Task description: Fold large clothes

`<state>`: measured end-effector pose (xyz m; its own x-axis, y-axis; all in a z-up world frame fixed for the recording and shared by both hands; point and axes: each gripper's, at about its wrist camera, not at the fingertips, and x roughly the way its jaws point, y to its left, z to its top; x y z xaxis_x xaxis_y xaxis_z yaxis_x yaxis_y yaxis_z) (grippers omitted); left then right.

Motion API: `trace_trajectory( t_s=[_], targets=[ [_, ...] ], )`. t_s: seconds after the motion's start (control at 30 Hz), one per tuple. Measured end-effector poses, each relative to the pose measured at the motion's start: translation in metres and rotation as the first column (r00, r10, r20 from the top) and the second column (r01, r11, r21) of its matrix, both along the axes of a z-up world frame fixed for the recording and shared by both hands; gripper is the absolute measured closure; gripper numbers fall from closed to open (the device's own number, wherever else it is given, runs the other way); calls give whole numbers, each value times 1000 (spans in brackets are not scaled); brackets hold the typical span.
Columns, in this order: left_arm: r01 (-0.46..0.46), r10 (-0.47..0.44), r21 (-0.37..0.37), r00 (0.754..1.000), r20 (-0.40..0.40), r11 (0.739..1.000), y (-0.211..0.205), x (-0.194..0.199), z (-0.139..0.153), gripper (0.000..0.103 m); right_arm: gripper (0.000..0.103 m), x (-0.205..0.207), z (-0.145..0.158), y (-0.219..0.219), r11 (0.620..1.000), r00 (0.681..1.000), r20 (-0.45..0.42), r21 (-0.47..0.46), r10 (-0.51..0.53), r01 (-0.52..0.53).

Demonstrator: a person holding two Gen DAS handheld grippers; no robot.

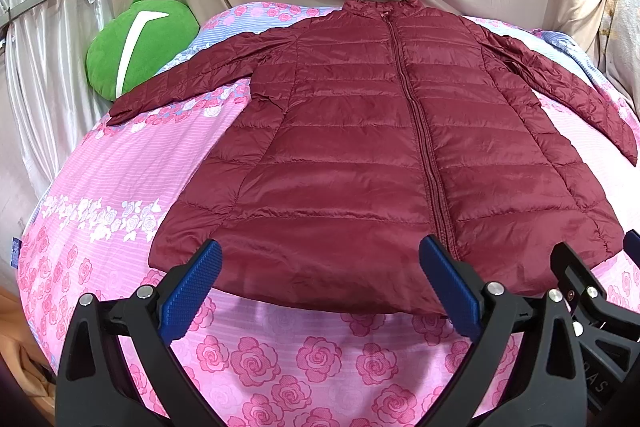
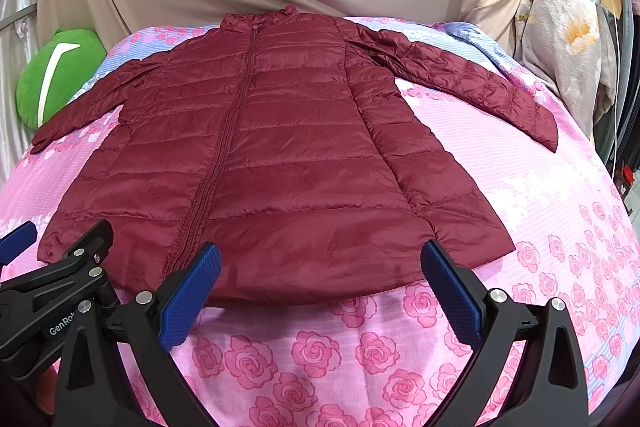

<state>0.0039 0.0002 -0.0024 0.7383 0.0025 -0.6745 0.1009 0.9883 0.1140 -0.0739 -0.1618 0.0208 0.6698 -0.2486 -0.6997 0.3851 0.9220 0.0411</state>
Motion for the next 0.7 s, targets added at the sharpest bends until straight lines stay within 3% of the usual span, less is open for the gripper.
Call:
trace_trajectory(
  t_s=[0.7],
  targets=[
    [-1,1,1,1000,-3,1000,-1,2,-2,7,5,1,-6,-2,1000,1000,-6,5,3,-3]
  ],
)
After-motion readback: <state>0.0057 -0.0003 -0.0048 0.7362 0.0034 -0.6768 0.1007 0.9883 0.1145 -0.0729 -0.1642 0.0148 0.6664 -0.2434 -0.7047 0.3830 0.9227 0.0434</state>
